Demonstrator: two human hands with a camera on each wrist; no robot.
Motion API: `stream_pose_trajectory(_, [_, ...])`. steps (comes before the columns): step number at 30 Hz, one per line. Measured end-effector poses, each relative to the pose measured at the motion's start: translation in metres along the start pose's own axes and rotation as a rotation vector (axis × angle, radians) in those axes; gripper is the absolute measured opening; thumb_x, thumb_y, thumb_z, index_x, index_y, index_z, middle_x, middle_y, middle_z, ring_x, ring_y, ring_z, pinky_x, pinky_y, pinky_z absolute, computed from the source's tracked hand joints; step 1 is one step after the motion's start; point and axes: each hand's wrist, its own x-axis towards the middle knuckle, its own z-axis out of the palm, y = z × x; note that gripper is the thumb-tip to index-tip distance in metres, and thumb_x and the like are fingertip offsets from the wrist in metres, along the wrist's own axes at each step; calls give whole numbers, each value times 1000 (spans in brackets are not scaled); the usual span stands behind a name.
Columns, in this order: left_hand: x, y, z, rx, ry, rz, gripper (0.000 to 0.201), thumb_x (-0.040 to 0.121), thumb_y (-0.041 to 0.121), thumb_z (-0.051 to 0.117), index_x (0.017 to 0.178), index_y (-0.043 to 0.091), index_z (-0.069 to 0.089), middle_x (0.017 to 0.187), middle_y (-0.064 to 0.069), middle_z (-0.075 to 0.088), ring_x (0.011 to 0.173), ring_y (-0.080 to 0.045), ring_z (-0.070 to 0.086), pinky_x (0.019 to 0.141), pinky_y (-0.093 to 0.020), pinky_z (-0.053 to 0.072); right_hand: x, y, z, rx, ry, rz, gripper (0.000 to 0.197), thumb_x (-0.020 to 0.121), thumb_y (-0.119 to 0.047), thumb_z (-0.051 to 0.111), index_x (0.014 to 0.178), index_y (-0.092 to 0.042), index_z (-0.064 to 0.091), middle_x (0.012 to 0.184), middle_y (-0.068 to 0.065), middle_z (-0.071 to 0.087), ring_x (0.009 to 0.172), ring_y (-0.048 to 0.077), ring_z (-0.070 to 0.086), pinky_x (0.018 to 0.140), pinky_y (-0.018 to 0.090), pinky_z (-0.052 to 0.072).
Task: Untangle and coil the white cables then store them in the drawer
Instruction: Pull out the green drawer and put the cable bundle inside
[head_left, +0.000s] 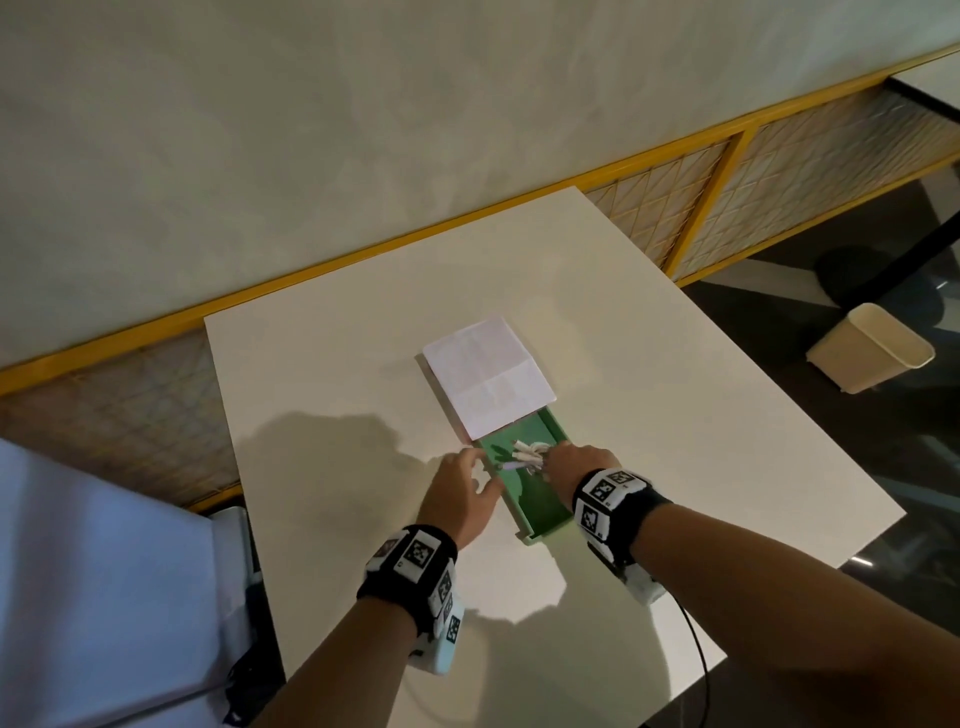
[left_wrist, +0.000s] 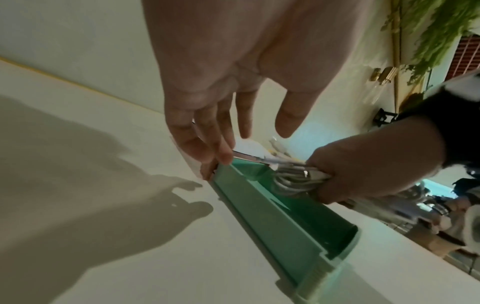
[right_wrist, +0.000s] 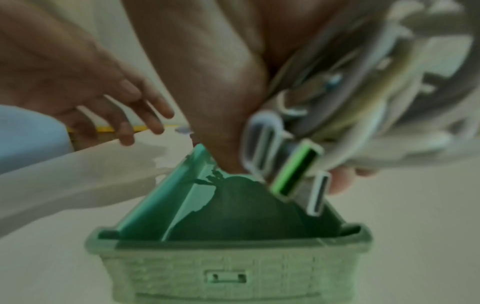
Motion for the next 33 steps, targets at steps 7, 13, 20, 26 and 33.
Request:
stream_pose_trajectory(7, [37, -5, -3, 109, 208, 159, 64, 83, 27, 70, 139, 10, 45, 135, -21, 49, 127, -34, 46, 100, -35, 41, 16, -14, 2, 34, 5, 79, 27, 96, -30, 41, 111, -10, 51, 112, 7, 65, 101, 28, 64, 85, 38, 52])
stream_pose_trajectory(13, [64, -10, 1, 148, 167, 76, 77, 82, 31, 71, 145, 8, 33, 138, -21, 46, 131, -36, 41, 105, -43, 41, 25, -14, 10, 67, 25, 128, 22, 97, -25, 39, 112, -12, 49, 107, 6, 65, 95, 28, 66, 77, 37, 53])
stream_pose_trajectory(20, [69, -6, 5, 210, 153, -8, 81, 75, 47, 73, 139, 10, 39, 122, -14, 58, 116, -31, 53, 93, -43, 46, 27, -24, 11, 38, 18, 193, 29, 94, -24, 40, 114, -4, 44, 107, 10, 64, 95, 32, 64, 76, 40, 51])
stream_pose_trajectory(26, [74, 1, 7, 240, 187, -51, 62, 79, 40, 73, 128, 10, 48, 126, -12, 60, 117, -31, 55, 91, -41, 43, 39, -36, 15, 30, 21, 231, 41, 95, -25, 36, 127, 0, 34, 120, 17, 58, 103, 37, 62, 84, 50, 50])
stream_pose_trajectory(33, [78, -6, 10, 329, 151, -38, 60, 84, 44, 64, 132, 13, 42, 129, -9, 57, 120, -29, 51, 90, -41, 42, 56, -44, 24, 6, 129, 190, 37, 96, -20, 32, 126, 2, 36, 120, 18, 57, 104, 36, 61, 83, 48, 48])
